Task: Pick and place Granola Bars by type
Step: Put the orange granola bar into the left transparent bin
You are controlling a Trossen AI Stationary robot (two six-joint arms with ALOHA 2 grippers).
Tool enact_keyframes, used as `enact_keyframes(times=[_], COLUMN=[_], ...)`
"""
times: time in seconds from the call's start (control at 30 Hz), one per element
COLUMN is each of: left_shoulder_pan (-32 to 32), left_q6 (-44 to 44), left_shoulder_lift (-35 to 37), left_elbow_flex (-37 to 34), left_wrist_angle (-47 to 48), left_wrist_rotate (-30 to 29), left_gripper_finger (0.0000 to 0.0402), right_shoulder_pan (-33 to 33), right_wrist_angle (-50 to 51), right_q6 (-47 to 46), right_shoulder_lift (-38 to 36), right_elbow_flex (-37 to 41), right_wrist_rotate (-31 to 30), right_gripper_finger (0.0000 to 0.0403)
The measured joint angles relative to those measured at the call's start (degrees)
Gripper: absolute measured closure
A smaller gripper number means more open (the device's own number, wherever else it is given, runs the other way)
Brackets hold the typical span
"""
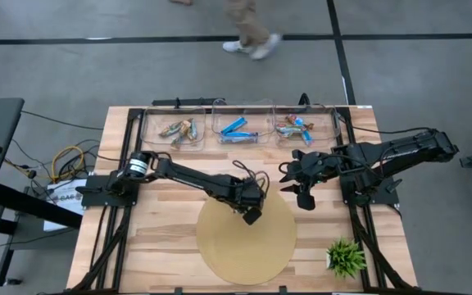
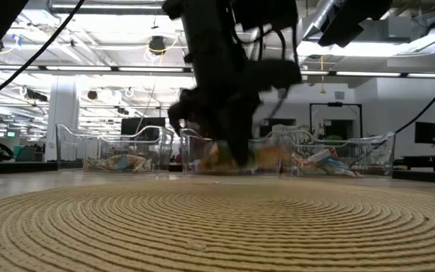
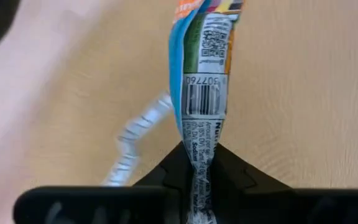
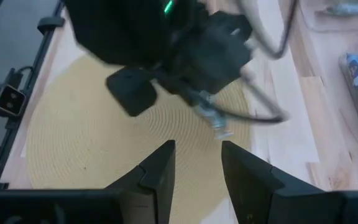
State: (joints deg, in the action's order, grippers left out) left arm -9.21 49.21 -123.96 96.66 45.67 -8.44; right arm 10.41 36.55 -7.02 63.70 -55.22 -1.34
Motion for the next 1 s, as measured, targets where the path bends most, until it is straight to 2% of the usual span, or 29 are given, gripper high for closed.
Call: enact_keyframes(times=[0.33, 0.53, 0.87, 1.0], left_shoulder_pan=[7.3, 15.6, 33.0, 39.4], left_q6=[-2.1, -6.0, -17.0, -22.4], left_shoulder_lift=[12.3, 19.2, 22.5, 22.5], left_elbow_flex=[0.0, 0.0, -1.1, -3.0], left_wrist_angle=[12.6, 22.6, 32.0, 33.1], left_wrist_rotate=[-14.0, -18.9, -20.0, -16.7], left_gripper_finger=[0.0391, 0.0377, 0.0388, 0.0382], right_shoulder_pan=[-1.9, -6.9, -13.6, -15.1], right_wrist_angle=[-10.5, -15.2, -16.4, -16.3], right_q6=[4.6, 7.5, 7.5, 7.5], right_shoulder_lift=[0.0, 0.1, 0.1, 0.1], right_elbow_flex=[0.0, 0.0, 0.0, 0.0], right_wrist_rotate=[-0.1, -0.2, -0.2, -0.2], right_gripper_finger=[0.0280, 0.0280, 0.0280, 0.0280])
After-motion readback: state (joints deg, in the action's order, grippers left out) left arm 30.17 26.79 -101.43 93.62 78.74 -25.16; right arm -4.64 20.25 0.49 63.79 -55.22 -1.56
